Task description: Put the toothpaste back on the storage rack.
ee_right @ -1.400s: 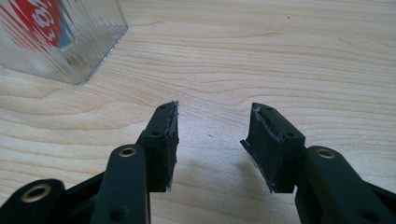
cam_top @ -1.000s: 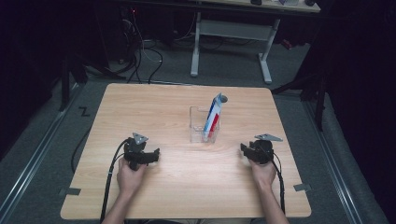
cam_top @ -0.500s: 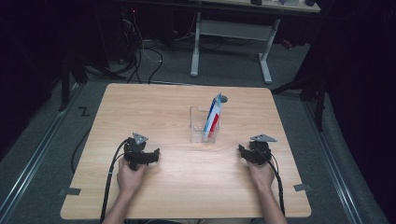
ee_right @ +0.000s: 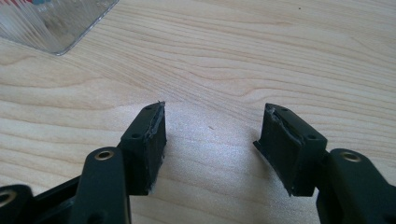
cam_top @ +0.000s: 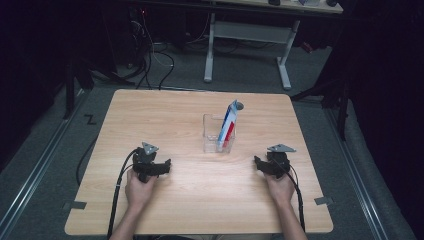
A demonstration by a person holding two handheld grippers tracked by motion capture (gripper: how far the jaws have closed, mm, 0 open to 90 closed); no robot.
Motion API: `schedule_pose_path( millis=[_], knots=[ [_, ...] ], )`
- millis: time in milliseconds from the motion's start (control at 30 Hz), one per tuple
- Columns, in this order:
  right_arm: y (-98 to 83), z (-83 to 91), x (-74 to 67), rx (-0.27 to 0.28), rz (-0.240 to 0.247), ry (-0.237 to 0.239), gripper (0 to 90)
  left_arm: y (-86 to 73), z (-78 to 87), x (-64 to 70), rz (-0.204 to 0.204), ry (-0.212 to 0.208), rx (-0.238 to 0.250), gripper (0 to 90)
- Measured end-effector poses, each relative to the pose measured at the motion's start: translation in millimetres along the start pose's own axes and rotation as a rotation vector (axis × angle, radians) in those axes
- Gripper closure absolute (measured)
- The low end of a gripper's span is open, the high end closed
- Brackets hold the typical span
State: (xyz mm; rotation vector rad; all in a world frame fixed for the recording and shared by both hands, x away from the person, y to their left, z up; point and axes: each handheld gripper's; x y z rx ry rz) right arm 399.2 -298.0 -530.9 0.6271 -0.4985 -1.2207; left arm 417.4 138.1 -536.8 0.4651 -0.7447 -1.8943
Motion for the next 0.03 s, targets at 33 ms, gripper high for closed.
schedule_pose_path(
  millis=[33],
  knots=[
    [0.0,0.0,0.0,0.0,0.0,0.001,40.5,0.0,0.0,0.1,0.0,0.0,0.0,15.5]
  ],
)
Point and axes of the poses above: each handheld gripper's, and its own axes: z roughly backward along the jaws, y roughly out of its top, x roughly to its right, and after that the axes turned 4 degrees about -x, right-handed
